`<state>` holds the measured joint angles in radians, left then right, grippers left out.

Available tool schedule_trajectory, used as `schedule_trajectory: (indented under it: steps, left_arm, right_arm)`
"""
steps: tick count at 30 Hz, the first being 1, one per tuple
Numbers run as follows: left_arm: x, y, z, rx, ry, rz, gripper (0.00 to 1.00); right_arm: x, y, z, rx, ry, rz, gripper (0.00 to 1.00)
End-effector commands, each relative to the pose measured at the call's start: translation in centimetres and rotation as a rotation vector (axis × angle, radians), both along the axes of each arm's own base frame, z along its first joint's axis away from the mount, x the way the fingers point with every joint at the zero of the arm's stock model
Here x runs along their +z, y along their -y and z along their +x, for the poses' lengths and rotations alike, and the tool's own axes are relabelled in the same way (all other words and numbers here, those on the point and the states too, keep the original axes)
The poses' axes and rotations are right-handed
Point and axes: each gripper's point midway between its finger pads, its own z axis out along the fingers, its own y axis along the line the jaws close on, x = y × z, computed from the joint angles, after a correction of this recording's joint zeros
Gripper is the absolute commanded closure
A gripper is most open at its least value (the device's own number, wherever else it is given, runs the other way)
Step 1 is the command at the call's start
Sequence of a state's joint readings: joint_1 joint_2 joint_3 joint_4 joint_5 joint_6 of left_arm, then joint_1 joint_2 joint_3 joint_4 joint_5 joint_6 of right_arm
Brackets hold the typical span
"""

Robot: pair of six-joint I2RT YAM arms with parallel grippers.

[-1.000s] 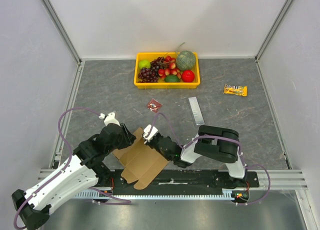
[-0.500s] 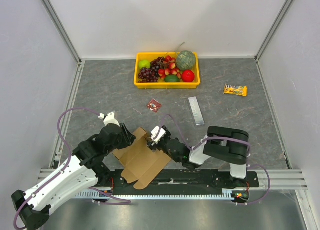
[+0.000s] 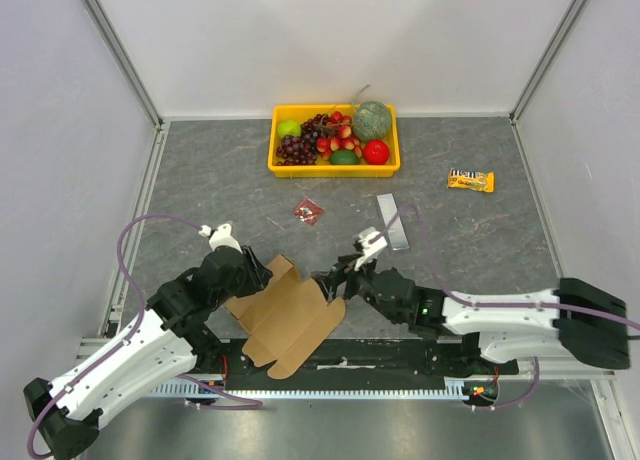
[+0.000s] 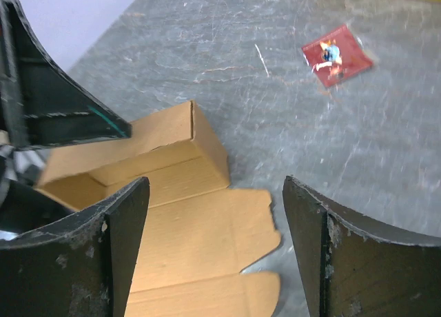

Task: Fold the paper box

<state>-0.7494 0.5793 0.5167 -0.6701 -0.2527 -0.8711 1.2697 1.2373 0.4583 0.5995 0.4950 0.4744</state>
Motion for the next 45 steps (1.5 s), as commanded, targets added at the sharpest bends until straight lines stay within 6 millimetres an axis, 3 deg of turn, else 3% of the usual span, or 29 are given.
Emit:
schedule_trajectory:
  steps: [1,6,12,15,20,26,32,39,45]
  left_arm:
    - [1.0,0.8,0.9,-0.032,0.05,0.0,0.56]
    - [1.1,0.8,0.9,-0.044,0.057,0.006,0.56]
    - [1.0,0.8,0.8,-0.046,0.058,-0.002,0.56]
    - [0.9,0.9,0.7,-0.051,0.053,-0.008,0.56]
    - [0.9,1.0,0.6,-0.058,0.055,-0.011,0.56]
    - [0.8,1.0,0.5,-0.063,0.052,-0.013,0.56]
    - [0.7,1.0,0.4,-0.064,0.052,-0.01,0.56]
    - [0.7,1.0,0.4,-0.062,0.049,-0.014,0.56]
    - [0.5,1.0,0.4,-0.062,0.045,-0.013,0.56]
  right_arm:
    - [-3.7,4.5,-2.5,-0.183,-0.381,0.102,0.15]
    - [-4.4,4.7,-5.9,-0.208,-0.551,0.179,0.16]
    - [-7.4,4.0,-9.4,-0.249,-0.661,0.253,0.23]
    - [-9.1,3.6,-10.5,-0.251,-0.711,0.29,0.29]
    - [-10.2,2.4,-12.0,-0.223,-0.751,0.299,0.34]
    - [-11.2,1.4,-12.8,-0.207,-0.824,0.391,0.46]
    - [-12.8,1.2,-13.2,-0.207,-0.881,0.431,0.51]
    - [-12.6,-0.2,-13.2,-0.165,-0.886,0.506,0.55]
    - [-11.6,-0.1,-12.3,-0.134,-0.819,0.586,0.59]
